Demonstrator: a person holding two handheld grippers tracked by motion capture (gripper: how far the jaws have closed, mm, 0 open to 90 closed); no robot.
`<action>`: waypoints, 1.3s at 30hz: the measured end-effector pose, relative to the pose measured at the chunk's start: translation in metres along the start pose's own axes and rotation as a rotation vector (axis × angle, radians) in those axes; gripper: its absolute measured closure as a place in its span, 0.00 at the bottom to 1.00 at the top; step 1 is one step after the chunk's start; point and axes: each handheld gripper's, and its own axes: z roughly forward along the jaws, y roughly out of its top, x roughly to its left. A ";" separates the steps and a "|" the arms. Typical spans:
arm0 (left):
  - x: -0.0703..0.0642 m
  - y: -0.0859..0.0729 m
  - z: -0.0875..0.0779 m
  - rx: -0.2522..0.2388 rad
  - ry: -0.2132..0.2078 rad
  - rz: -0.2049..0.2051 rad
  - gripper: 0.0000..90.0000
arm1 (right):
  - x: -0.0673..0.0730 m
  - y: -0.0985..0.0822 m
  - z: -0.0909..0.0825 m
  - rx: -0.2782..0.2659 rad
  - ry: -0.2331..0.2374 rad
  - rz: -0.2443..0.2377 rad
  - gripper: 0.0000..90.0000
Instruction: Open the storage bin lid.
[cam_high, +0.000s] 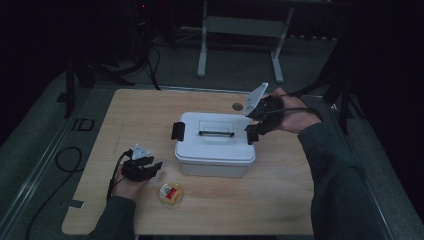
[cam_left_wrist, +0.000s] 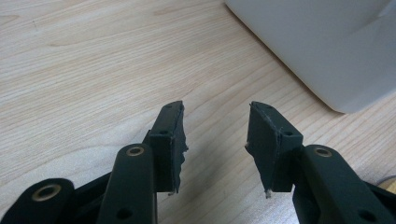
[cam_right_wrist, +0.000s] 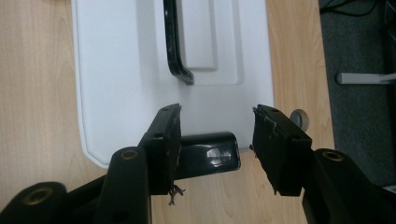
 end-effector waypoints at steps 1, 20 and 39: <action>0.000 0.000 0.000 0.000 0.000 0.001 0.62 | 0.000 0.000 0.000 0.000 0.000 0.000 0.57; 0.001 -0.001 0.003 0.013 0.011 0.006 0.62 | 0.002 0.025 0.017 0.051 0.031 -0.036 0.58; 0.003 -0.003 0.006 0.029 0.013 0.003 0.62 | 0.000 0.047 0.026 0.066 0.057 -0.050 0.58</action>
